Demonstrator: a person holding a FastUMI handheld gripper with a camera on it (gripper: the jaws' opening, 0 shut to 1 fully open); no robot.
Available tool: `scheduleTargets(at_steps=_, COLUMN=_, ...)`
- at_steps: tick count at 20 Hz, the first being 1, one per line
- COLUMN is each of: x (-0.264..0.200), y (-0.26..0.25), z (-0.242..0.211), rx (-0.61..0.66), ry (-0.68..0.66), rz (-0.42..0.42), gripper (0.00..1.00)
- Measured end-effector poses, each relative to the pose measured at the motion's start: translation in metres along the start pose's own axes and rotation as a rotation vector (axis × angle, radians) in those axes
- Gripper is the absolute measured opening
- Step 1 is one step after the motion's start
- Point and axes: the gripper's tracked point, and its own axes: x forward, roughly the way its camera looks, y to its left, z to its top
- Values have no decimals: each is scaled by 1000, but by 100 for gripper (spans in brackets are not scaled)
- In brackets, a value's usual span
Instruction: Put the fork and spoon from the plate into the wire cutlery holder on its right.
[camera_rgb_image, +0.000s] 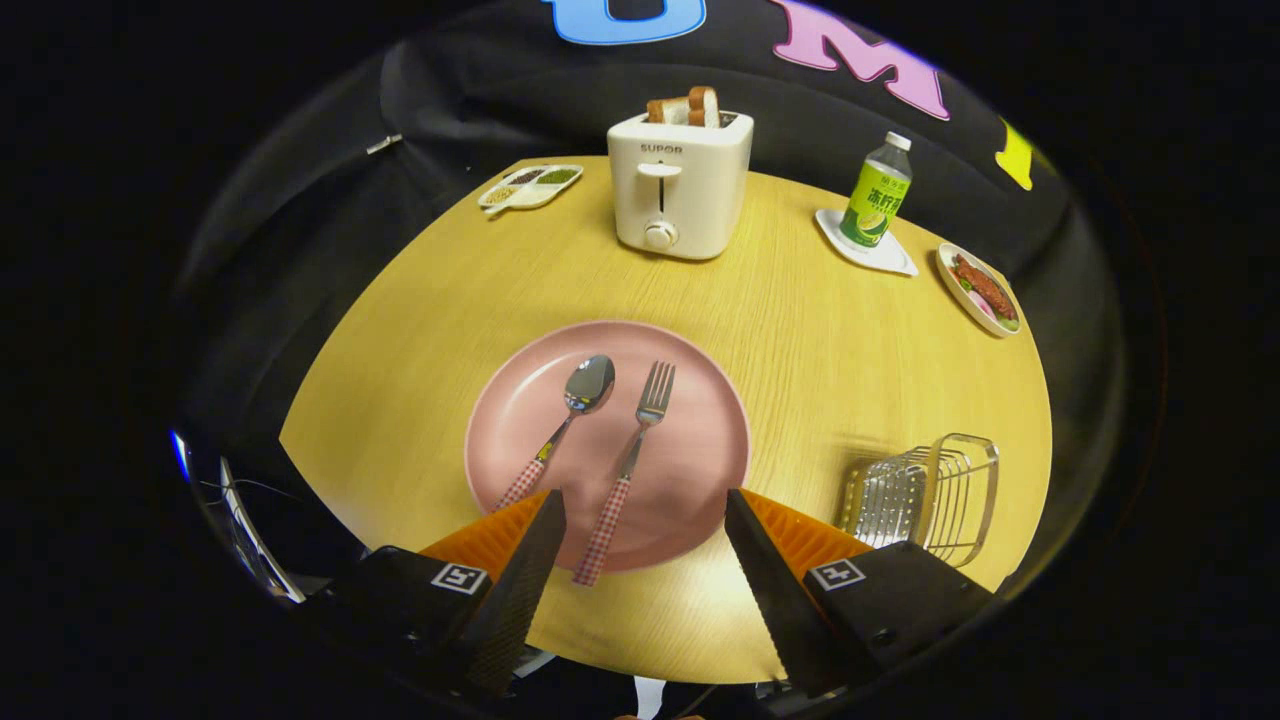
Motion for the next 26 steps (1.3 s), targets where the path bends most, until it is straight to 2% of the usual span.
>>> scheduleTargets(at_steps=5, x=28, y=3, z=-12, rx=18, ry=85, rz=-5, gripper=96)
scheduleTargets(at_steps=7, x=35, y=4, z=-16, rx=22, ry=105, rz=-8, gripper=86)
scheduleTargets(at_steps=8, x=38, y=5, z=-19, rx=22, ry=118, rz=-8, gripper=74)
scheduleTargets(at_steps=10, x=42, y=7, z=-25, rx=37, ry=150, rz=-4, gripper=62)
scheduleTargets(at_steps=13, x=44, y=10, z=-30, rx=69, ry=176, rz=7, gripper=58)
scheduleTargets(at_steps=14, x=45, y=11, z=-30, rx=81, ry=183, rz=9, gripper=46)
scheduleTargets(at_steps=18, x=45, y=2, z=-30, rx=120, ry=203, rz=-11, gripper=19)
scheduleTargets(at_steps=22, x=35, y=-4, z=-26, rx=144, ry=213, rz=22, gripper=13)
scheduleTargets(at_steps=26, x=10, y=-19, z=-18, rx=181, ry=193, rz=46, gripper=13)
